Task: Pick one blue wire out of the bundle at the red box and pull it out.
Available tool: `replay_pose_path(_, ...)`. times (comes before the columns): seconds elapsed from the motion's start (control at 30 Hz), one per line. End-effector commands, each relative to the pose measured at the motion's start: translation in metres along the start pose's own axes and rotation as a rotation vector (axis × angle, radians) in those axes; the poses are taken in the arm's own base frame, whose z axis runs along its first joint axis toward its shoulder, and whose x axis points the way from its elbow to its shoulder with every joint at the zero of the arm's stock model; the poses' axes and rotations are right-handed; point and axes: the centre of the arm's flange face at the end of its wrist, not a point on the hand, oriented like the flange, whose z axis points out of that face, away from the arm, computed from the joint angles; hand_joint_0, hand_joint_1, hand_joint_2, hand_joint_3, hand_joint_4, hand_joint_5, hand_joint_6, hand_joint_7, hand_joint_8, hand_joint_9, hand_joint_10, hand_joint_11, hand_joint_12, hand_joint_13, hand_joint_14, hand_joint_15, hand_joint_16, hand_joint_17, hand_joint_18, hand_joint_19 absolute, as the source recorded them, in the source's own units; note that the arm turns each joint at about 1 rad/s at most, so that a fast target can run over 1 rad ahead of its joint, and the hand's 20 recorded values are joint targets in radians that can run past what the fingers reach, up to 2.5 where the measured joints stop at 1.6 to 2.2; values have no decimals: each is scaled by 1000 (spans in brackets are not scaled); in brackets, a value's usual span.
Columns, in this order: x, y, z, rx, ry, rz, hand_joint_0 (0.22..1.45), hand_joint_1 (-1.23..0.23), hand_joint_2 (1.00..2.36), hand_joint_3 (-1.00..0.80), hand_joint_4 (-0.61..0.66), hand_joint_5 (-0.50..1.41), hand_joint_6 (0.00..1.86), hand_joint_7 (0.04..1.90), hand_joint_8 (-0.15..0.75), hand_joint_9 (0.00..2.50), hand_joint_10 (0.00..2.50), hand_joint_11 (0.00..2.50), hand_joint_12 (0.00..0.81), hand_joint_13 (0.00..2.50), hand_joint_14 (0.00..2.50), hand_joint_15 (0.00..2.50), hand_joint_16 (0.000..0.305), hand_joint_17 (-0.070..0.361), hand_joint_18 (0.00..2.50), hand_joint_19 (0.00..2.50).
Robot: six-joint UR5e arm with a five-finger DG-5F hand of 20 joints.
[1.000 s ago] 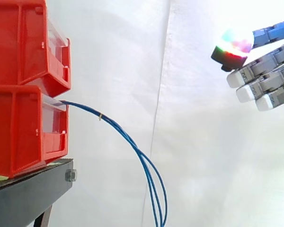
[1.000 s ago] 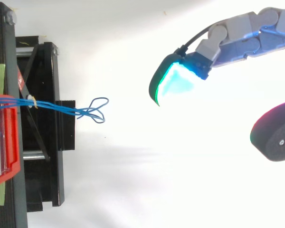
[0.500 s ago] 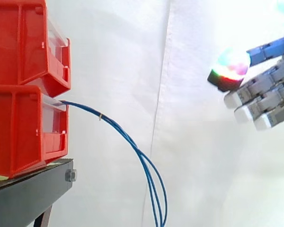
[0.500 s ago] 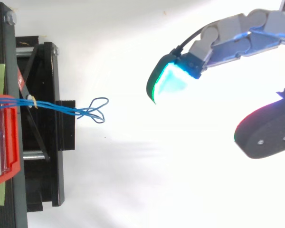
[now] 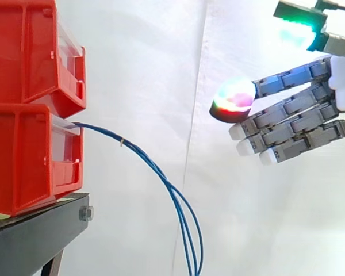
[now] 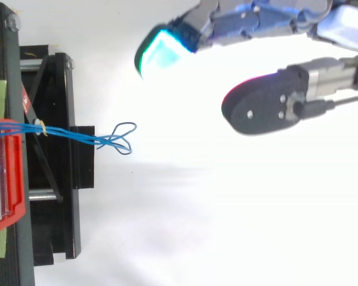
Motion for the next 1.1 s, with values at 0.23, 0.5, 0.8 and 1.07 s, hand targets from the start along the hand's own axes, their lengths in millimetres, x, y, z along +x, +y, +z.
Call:
replay_pose_path(0.23,-17,-1,4,-5,-135,-42,475,-519,1000,-500,338,-211,501,738,298,231,1,0,390,0,1,69,62,139,0,45)
replay_pose_path(0.5,-14,-12,16,-36,-180,-34,472,-516,1000,-500,387,-187,502,766,317,299,0,8,392,0,0,69,62,140,0,39)
replay_pose_path(0.8,-24,-12,15,-7,-271,-51,488,-523,1000,-500,398,-177,502,768,325,373,0,43,391,27,2,81,60,136,0,50)
replay_pose_path(1.07,-16,-1,17,-15,-304,-95,500,-524,1000,-500,406,-172,502,770,330,432,0,85,388,78,2,85,60,134,0,60)
